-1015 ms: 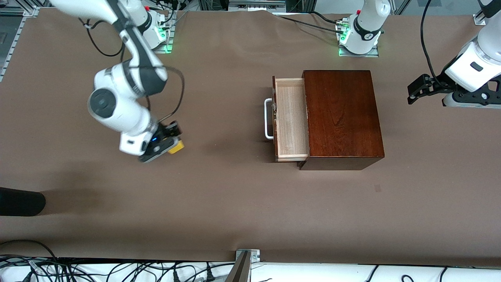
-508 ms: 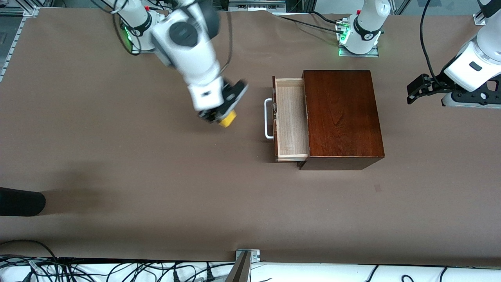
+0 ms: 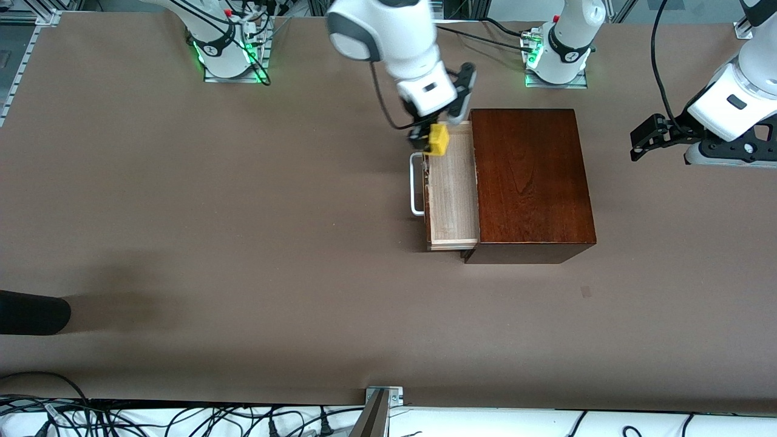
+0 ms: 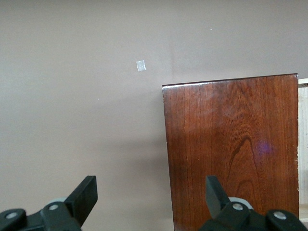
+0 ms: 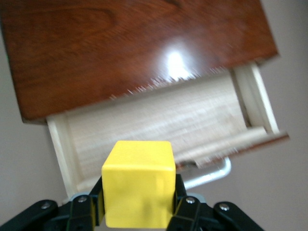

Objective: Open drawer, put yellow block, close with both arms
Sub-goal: 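Lower the yellow cube into the open drawer with the right gripper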

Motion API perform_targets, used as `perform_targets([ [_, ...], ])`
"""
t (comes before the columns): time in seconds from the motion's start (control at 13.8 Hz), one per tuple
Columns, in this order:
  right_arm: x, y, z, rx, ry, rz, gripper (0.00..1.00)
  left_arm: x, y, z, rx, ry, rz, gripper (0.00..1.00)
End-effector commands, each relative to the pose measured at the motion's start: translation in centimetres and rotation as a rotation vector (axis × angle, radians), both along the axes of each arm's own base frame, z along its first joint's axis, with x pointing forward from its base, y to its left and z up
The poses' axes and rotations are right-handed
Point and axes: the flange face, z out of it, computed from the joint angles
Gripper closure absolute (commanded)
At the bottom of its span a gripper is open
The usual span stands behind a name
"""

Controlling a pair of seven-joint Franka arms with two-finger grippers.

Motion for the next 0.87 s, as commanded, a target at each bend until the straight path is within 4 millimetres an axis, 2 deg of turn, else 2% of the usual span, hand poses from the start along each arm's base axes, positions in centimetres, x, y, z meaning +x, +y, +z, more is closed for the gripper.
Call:
perform_targets([
  [0.0,-1.2,3.3,-1.9,-0.044,-0.068,0.07,1.0,0.3,-0.2,0.7,-0.017,0.007,-0.024,0.0],
  [0.15,-2.0,4.2,-3.9,-0.089,-0.099,0.112,1.0,0.3,-0.1,0.8,-0.017,0.006,-0.024,0.0],
  [0.44,-0.8,3.8,-6.9,-0.149,-0.106,0.215,1.0,0.3,-0.3,0.7,-0.019,0.007,-0.025,0.0],
  [0.8,0.2,3.3,-9.5,-0.182,-0.094,0.264,1.0,0.2,-0.4,0.6,-0.018,0.013,-0.027,0.0],
])
